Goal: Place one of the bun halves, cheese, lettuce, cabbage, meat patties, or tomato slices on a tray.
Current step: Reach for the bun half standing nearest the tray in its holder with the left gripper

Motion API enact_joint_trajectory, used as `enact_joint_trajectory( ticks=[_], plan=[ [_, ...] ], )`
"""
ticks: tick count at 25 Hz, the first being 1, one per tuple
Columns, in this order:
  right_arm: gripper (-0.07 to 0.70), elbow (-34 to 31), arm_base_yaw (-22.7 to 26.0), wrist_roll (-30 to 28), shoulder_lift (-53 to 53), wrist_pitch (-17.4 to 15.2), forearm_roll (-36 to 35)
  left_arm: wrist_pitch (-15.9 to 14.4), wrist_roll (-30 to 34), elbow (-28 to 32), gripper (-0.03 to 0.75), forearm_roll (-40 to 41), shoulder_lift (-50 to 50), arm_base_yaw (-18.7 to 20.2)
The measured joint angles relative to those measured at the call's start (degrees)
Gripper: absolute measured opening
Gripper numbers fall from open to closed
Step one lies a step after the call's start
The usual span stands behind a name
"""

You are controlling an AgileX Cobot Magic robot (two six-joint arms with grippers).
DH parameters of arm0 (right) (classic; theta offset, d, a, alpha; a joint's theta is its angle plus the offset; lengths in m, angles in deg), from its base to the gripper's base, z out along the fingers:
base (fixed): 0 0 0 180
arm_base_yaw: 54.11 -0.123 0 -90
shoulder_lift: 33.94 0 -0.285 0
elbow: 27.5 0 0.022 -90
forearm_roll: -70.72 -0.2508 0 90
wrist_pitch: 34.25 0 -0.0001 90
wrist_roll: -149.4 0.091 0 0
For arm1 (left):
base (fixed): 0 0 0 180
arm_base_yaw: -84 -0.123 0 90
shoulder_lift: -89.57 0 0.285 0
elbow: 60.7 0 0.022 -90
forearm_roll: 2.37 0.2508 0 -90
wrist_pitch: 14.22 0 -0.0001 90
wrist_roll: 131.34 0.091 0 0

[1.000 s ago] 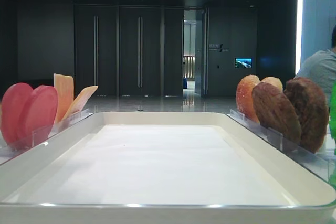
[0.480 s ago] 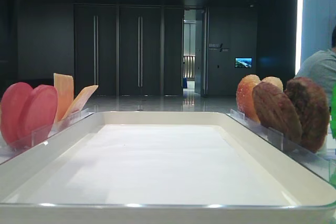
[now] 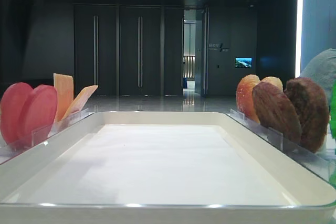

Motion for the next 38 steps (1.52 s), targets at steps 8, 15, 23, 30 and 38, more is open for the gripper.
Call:
enact_joint_trajectory(
  ticks=[8, 15, 23, 30, 38],
  plan=[
    [0.470, 0.00, 0.00, 0.00, 0.00, 0.00, 0.00, -1.26, 0.00, 0.00, 0.490, 1.52, 1.56, 0.19],
    [0.470, 0.00, 0.00, 0.00, 0.00, 0.00, 0.00, -1.78, 0.00, 0.00, 0.435, 2.24, 1.63, 0.19],
    [0.470, 0.00, 0.00, 0.00, 0.00, 0.00, 0.00, -1.89, 0.00, 0.00, 0.433, 2.83, 1.65, 0.19],
    [0.470, 0.00, 0.00, 0.00, 0.00, 0.00, 0.00, -1.95, 0.00, 0.00, 0.398, 2.89, 1.65, 0.19],
    [0.470, 0.00, 0.00, 0.00, 0.00, 0.00, 0.00, -2.83, 0.00, 0.00, 0.218, 3.23, 1.65, 0.19]
  ],
)
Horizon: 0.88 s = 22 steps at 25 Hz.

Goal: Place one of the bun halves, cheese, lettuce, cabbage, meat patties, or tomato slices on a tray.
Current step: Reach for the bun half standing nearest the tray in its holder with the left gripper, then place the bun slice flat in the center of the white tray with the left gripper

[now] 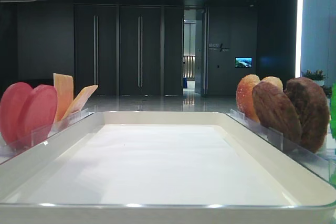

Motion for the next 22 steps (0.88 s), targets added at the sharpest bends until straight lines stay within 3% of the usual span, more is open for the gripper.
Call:
enact_joint_trajectory(
  ticks=[4, 11, 16, 22],
  plan=[
    [0.470, 0.00, 0.00, 0.00, 0.00, 0.00, 0.00, -0.94, 0.00, 0.00, 0.126, 1.05, 0.00, 0.00],
    [0.470, 0.00, 0.00, 0.00, 0.00, 0.00, 0.00, -1.83, 0.00, 0.00, 0.126, 1.07, 0.00, 0.00],
    [0.470, 0.00, 0.00, 0.00, 0.00, 0.00, 0.00, -4.44, 0.00, 0.00, 0.125, 0.71, 0.00, 0.00],
    [0.470, 0.00, 0.00, 0.00, 0.00, 0.00, 0.00, -4.74, 0.00, 0.00, 0.124, -0.02, -0.05, 0.00]
  ],
)
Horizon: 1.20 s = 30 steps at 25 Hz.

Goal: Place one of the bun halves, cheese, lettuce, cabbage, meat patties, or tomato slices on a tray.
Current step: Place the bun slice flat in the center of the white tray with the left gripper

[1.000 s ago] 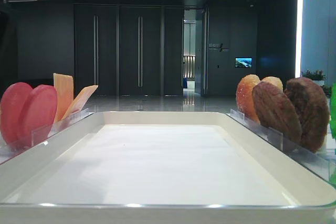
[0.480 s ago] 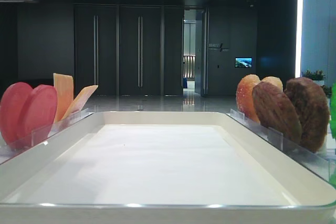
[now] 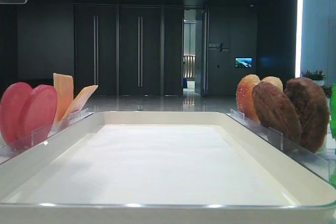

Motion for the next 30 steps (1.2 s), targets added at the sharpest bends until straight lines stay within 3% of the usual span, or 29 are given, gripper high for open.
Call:
enact_joint_trajectory(
  ticks=[9, 20, 22, 26, 30],
  plan=[
    [0.470, 0.00, 0.00, 0.00, 0.00, 0.00, 0.00, -5.07, 0.00, -5.14, 0.124, -0.17, -1.94, 0.00],
    [0.470, 0.00, 0.00, 0.00, 0.00, 0.00, 0.00, -5.64, 2.64, -11.04, 0.123, -3.75, -2.71, 0.00],
    [0.470, 0.00, 0.00, 0.00, 0.00, 0.00, 0.00, -4.18, 3.98, -11.04, 0.123, -5.73, -2.71, 0.00],
    [0.470, 0.00, 0.00, 0.00, 0.00, 0.00, 0.00, 1.88, 5.72, -11.04, 0.123, -10.12, -2.71, 0.00],
    [0.470, 0.00, 0.00, 0.00, 0.00, 0.00, 0.00, 4.65, 6.72, -11.04, 0.121, -10.81, -2.71, 0.00]
  ],
)
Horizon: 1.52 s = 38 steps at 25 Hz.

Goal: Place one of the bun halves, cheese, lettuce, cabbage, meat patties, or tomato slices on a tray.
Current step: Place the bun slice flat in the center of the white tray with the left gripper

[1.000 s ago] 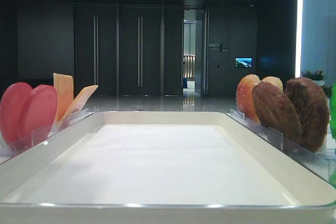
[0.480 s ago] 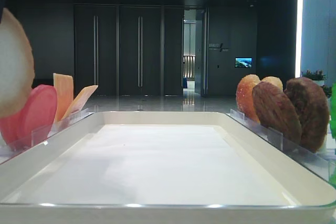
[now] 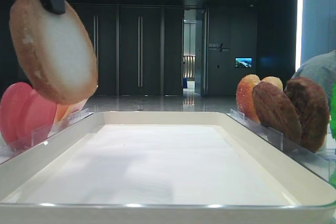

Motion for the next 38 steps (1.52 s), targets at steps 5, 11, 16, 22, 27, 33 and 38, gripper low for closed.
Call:
enact_joint_trajectory(
  ticks=[5, 11, 16, 22, 27, 33, 38],
  plan=[
    [0.470, 0.00, 0.00, 0.00, 0.00, 0.00, 0.00, 5.34, 3.55, 1.64, 0.121, -4.33, 0.00, 0.00],
    [0.470, 0.00, 0.00, 0.00, 0.00, 0.00, 0.00, 13.18, 11.07, 8.64, 0.121, -12.45, 0.00, 0.00],
    [0.470, 0.00, 0.00, 0.00, 0.00, 0.00, 0.00, 18.89, 17.23, 11.98, 0.120, -18.62, 0.00, -0.78],
    [0.470, 0.00, 0.00, 0.00, 0.00, 0.00, 0.00, 23.53, 28.87, 15.47, 0.118, -31.40, 0.00, -4.20],
    [0.470, 0.00, 0.00, 0.00, 0.00, 0.00, 0.00, 25.46, 32.91, 16.53, 0.118, -35.24, 0.00, -4.38],
    [0.470, 0.00, 0.00, 0.00, 0.00, 0.00, 0.00, 26.70, 37.01, 17.40, 0.118, -39.13, 0.00, -5.04],
    [0.470, 0.00, 0.00, 0.00, 0.00, 0.00, 0.00, 27.66, 45.11, 18.65, 0.118, -47.56, 0.99, -6.75]
  ],
)
